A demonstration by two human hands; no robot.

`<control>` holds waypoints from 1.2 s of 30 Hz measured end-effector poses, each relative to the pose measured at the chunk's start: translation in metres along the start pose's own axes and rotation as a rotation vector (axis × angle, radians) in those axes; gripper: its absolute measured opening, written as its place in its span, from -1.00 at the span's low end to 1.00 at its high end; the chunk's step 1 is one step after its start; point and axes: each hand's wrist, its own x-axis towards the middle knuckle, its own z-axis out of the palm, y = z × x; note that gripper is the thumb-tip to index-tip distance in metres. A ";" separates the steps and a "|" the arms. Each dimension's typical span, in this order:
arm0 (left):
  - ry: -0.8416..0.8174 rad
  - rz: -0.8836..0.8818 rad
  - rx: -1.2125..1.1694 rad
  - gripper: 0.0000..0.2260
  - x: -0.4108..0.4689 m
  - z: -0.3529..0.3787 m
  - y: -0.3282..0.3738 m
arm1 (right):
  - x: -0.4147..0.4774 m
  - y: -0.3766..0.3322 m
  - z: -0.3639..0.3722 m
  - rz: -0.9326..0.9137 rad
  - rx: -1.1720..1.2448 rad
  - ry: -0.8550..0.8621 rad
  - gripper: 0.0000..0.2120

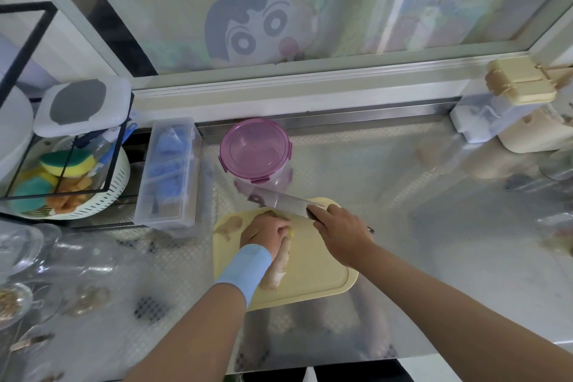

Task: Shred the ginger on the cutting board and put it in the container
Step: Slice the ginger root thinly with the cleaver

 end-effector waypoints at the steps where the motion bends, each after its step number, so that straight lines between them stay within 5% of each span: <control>1: -0.034 -0.025 -0.023 -0.78 0.003 -0.001 0.001 | 0.000 0.001 0.004 0.002 -0.007 -0.006 -0.68; 7: -0.029 -0.133 -0.105 -0.76 0.005 0.000 -0.001 | 0.003 0.004 0.022 0.001 -0.013 -0.012 -0.64; 11: 0.193 -0.327 -0.230 -0.87 -0.019 -0.009 -0.013 | 0.002 0.003 0.031 -0.026 0.000 -0.037 -0.48; 16: 0.267 -0.410 -0.368 -0.90 -0.042 -0.012 -0.038 | -0.005 -0.009 0.042 -0.045 -0.031 0.047 -0.28; 23: 0.283 -0.459 -0.501 -0.85 -0.061 -0.016 -0.067 | 0.012 -0.049 0.033 -0.091 -0.189 0.139 -0.57; 29: 0.325 -0.534 -0.528 -0.86 -0.064 -0.029 -0.103 | 0.060 -0.121 0.036 -0.227 -0.042 -0.132 -0.61; 36: 0.260 -0.583 -0.409 -0.93 -0.054 -0.034 -0.120 | 0.093 -0.155 0.052 -0.274 -0.221 -0.205 -0.67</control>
